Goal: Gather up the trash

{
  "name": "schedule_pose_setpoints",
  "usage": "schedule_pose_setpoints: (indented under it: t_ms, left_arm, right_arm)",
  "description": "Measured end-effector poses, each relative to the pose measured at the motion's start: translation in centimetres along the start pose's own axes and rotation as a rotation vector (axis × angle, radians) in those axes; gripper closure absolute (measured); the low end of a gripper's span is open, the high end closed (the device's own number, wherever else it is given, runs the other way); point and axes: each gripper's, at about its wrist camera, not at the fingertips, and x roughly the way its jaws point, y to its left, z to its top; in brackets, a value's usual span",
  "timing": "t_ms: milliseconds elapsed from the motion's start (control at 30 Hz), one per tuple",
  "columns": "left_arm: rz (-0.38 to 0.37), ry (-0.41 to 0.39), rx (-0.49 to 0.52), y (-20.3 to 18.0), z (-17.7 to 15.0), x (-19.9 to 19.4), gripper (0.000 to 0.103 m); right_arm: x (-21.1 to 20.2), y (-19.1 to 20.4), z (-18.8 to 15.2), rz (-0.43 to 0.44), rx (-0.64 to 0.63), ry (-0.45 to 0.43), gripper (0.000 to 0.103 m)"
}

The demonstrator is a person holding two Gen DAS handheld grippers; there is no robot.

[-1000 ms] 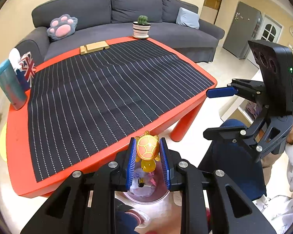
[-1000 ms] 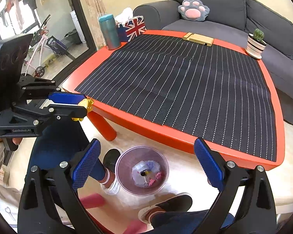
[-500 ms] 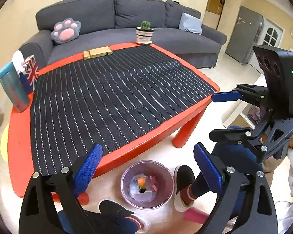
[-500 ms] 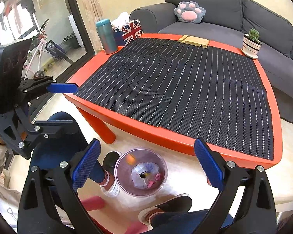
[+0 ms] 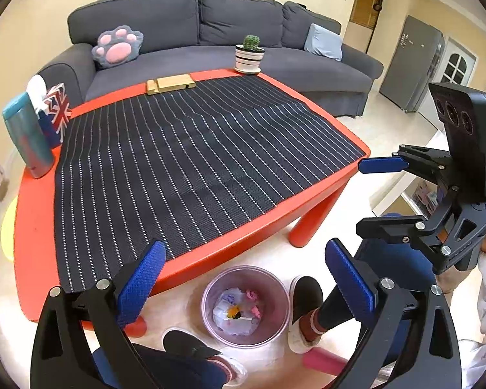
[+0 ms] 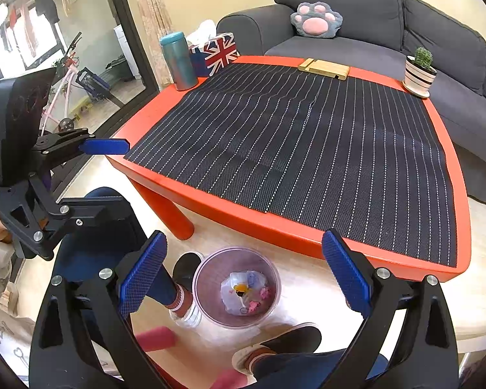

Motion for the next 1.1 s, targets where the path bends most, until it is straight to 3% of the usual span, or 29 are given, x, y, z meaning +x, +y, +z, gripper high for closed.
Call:
schedule_pose_setpoints:
  t_ms: [200, 533, 833, 1100]
  left_arm:
    - [0.052, -0.036, 0.000, 0.8, 1.1, -0.5, 0.008]
    - [0.156, -0.113, 0.011, 2.5, 3.8, -1.4, 0.007]
    - [0.115, -0.135, -0.018, 3.6, 5.9, -1.6, 0.006]
    - [0.128, -0.132, -0.042, 4.4, 7.0, -1.0, 0.006]
  right_arm:
    - [-0.3, 0.1, 1.4, -0.011, -0.001, -0.024, 0.006]
    - [-1.4, -0.8, 5.5, -0.114, 0.026, -0.099, 0.005]
    - [-2.3, -1.0, 8.4, -0.156, 0.020, -0.152, 0.004]
    - [-2.7, -1.0, 9.7, -0.168, 0.009, -0.169, 0.004]
